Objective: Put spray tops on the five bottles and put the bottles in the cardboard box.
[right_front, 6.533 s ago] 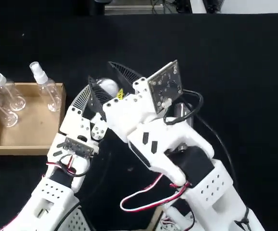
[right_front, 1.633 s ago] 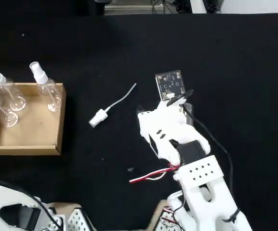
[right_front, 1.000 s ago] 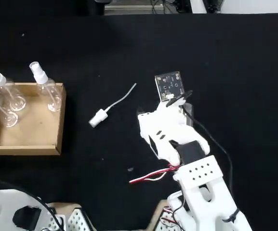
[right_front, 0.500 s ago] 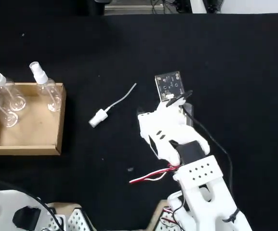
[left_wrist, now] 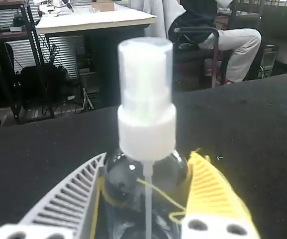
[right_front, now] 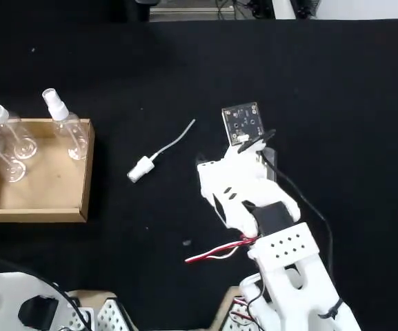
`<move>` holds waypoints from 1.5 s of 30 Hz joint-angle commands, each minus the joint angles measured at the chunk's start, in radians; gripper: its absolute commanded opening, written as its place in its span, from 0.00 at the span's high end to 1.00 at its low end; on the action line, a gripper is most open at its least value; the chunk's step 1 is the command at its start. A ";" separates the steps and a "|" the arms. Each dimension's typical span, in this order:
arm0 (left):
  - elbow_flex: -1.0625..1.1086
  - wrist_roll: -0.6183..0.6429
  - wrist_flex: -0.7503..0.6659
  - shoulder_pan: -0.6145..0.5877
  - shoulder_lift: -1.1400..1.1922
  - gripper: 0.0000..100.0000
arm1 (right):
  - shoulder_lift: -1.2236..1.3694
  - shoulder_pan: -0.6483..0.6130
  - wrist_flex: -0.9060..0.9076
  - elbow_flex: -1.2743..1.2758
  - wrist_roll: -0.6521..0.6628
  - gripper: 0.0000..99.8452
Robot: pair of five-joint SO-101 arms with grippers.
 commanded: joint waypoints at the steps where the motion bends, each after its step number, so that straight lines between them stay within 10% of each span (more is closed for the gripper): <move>1: -0.031 -0.008 -0.003 -0.012 -0.063 0.92 | -0.021 -0.008 -0.023 -0.008 -0.003 0.83; 8: 0.008 -0.003 0.025 0.004 -0.293 0.97 | -0.021 -0.005 -0.023 -0.008 -0.003 0.83; 18: 0.130 0.044 0.806 0.133 -1.036 0.97 | -0.021 -0.002 -0.023 -0.008 -0.003 0.83; 29: 0.519 0.091 0.893 0.348 -1.795 0.97 | -0.019 -0.002 -0.023 -0.008 -0.003 0.83; 35: 0.513 0.089 1.292 0.501 -2.010 0.97 | -0.019 -0.002 -0.023 -0.008 -0.003 0.83; 45: 0.627 0.078 1.083 0.565 -1.958 0.97 | -0.019 -0.002 -0.023 -0.008 -0.003 0.83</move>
